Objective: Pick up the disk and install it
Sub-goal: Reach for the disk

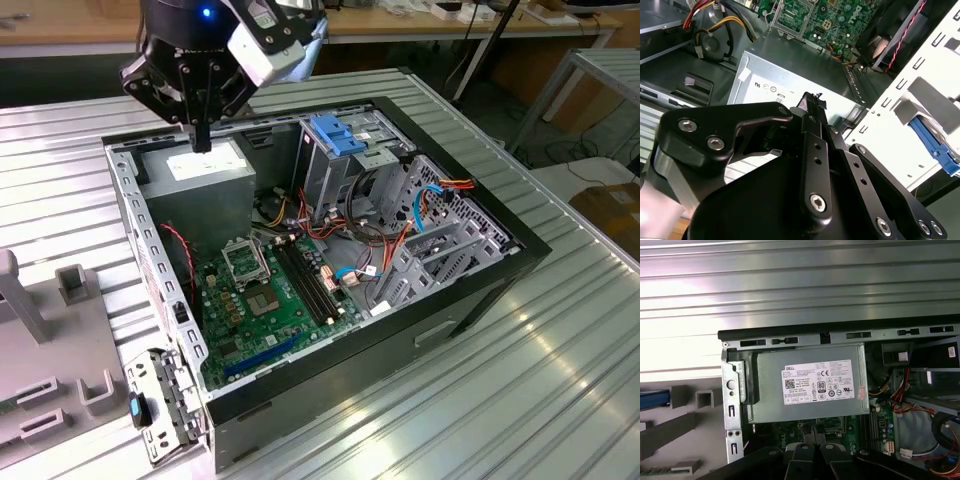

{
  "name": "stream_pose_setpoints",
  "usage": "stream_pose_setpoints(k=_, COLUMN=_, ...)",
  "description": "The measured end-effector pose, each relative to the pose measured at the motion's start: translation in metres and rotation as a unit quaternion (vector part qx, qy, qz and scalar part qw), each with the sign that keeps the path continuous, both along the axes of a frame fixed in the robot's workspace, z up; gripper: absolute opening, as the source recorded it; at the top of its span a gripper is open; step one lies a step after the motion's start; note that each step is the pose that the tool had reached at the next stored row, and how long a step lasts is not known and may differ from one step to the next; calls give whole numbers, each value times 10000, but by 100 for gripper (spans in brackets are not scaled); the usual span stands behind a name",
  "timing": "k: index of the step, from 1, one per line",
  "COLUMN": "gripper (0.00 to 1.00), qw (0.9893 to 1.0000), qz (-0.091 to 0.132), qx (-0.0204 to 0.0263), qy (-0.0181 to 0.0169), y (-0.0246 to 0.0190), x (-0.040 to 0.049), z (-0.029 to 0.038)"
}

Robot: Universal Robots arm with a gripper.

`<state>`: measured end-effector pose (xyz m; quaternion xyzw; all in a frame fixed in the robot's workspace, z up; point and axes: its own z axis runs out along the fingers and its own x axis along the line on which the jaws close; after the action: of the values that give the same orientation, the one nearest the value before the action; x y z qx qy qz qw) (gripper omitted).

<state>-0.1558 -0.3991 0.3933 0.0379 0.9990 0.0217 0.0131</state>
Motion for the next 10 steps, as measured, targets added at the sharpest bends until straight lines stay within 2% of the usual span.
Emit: stream_pose_setpoints(k=10, gripper=11, qw=10000, qz=0, qx=0, qy=0, y=0, x=-128, z=0)
